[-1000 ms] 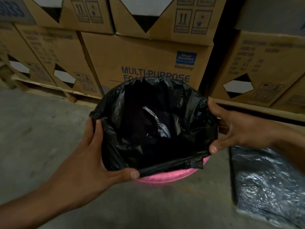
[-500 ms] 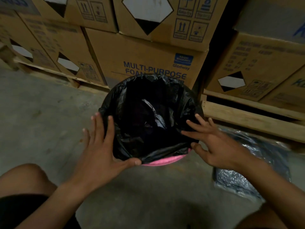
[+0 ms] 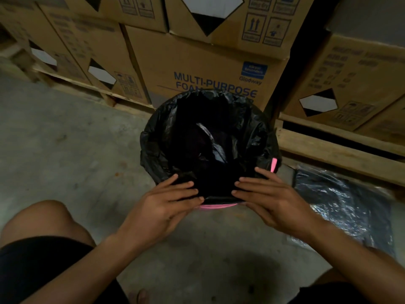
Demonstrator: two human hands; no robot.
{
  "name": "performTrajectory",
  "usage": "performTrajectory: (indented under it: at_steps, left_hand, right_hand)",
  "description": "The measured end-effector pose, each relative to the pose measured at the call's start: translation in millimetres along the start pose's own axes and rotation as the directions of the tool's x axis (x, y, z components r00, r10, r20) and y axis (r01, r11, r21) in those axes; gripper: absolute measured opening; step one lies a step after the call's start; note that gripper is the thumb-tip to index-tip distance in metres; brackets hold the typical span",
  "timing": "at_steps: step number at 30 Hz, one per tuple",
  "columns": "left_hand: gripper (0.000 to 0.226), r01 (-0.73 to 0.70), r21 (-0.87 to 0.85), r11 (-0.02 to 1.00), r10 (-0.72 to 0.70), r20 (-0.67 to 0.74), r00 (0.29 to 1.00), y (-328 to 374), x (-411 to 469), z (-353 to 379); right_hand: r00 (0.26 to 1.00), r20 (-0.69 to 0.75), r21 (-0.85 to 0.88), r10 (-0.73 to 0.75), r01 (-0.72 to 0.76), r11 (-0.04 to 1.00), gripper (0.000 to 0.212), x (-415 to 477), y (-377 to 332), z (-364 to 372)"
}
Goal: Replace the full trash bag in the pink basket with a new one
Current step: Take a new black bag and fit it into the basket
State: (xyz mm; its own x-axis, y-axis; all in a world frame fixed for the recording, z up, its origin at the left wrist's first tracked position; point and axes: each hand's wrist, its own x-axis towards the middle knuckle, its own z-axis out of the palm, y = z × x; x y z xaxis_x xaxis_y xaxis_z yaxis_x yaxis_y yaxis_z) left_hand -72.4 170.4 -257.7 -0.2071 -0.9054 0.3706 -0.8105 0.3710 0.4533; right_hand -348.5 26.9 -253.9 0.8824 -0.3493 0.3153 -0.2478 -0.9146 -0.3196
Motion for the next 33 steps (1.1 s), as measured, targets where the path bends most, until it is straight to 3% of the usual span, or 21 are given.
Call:
performTrajectory:
  at_steps: [6, 11, 14, 17, 19, 21, 22, 24, 26, 27, 30, 33]
  left_hand:
    - [0.018, 0.009, -0.061, 0.998, -0.011, -0.035, 0.999, 8, 1, -6]
    - [0.019, -0.118, 0.19, 0.975, 0.128, -0.039, 0.991, 8, -3, -9]
    - [0.02, -0.176, 0.247, 0.953, 0.175, 0.026, 0.984, 5, -7, -5]
    - [0.02, -0.145, 0.246, 0.958, 0.141, 0.032, 0.989, 8, -12, -1]
    - [0.018, -0.045, 0.161, 0.986, 0.059, -0.081, 0.995, 13, -14, -1]
    - [0.018, 0.122, 0.076, 0.99, -0.096, -0.275, 0.957, 16, -10, -3]
    - [0.02, 0.236, 0.041, 0.971, -0.206, -0.355, 0.912, 15, -5, -6]
    - [0.036, 0.511, -0.084, 0.856, -0.493, -0.433, 0.755, 8, 8, -13]
    - [0.067, 0.678, -0.221, 0.701, -0.707, -0.337, 0.622, 0, 19, -16]
    - [0.082, 0.707, -0.249, 0.661, -0.749, -0.262, 0.608, -3, 22, -15]
    - [0.103, 0.715, -0.216, 0.665, -0.744, -0.109, 0.659, -4, 27, -7]
    - [0.107, 0.721, -0.241, 0.65, -0.751, -0.057, 0.658, 2, 28, -2]
  right_hand:
    - [1.0, -0.019, 0.136, 0.015, -0.013, 0.991, 0.02, -3, -4, -7]
    - [1.0, -0.019, 0.145, 0.023, -0.02, 0.989, 0.017, -8, -7, -9]
    - [0.999, 0.006, 0.131, 0.036, -0.036, 0.991, 0.018, -11, -8, -8]
    - [0.994, 0.039, 0.088, 0.104, -0.107, 0.99, 0.026, -16, -9, -8]
    - [0.984, 0.008, 0.078, 0.179, -0.179, 0.981, 0.031, -14, -10, -10]
    - [0.965, -0.03, 0.056, 0.262, -0.26, 0.964, 0.033, -7, -12, -15]
    - [0.952, -0.044, 0.042, 0.302, -0.301, 0.953, 0.036, -2, -14, -16]
    - [0.921, -0.056, -0.006, 0.386, -0.387, 0.922, 0.046, 9, -17, -19]
    - [0.886, -0.049, -0.087, 0.461, -0.464, 0.882, 0.057, 20, -15, -20]
    - [0.865, -0.024, -0.123, 0.502, -0.501, 0.857, 0.062, 25, -12, -20]
    - [0.777, 0.094, -0.138, 0.622, -0.609, 0.781, 0.075, 33, 5, -19]
    - [0.706, 0.188, 0.003, 0.683, -0.696, 0.718, 0.079, 31, 18, -17]
